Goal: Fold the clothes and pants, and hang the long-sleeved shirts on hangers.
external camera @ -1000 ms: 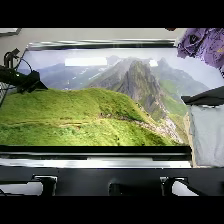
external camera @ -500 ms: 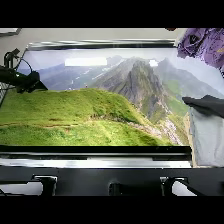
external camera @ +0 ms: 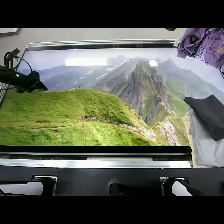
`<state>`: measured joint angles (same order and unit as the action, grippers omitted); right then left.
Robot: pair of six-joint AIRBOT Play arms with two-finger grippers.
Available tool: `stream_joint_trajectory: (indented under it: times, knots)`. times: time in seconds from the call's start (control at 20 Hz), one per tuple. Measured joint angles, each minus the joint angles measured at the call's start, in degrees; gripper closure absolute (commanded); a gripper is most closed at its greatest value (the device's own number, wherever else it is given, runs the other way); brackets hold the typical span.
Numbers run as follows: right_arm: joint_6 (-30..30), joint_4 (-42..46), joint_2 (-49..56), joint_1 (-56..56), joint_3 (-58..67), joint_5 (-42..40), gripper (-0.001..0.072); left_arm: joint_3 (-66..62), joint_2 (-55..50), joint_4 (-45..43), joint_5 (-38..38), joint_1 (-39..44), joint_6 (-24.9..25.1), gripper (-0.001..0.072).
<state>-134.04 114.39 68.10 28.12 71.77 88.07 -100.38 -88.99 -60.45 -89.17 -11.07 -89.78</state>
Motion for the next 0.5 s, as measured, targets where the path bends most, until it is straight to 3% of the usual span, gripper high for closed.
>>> stream_joint_trajectory:
  times: [0.5]
  knots:
    - [-0.13,4.04,-0.92,0.00,-7.10,4.15,0.0679,0.00,0.00,0.02,0.00,0.02,0.00,0.0691]
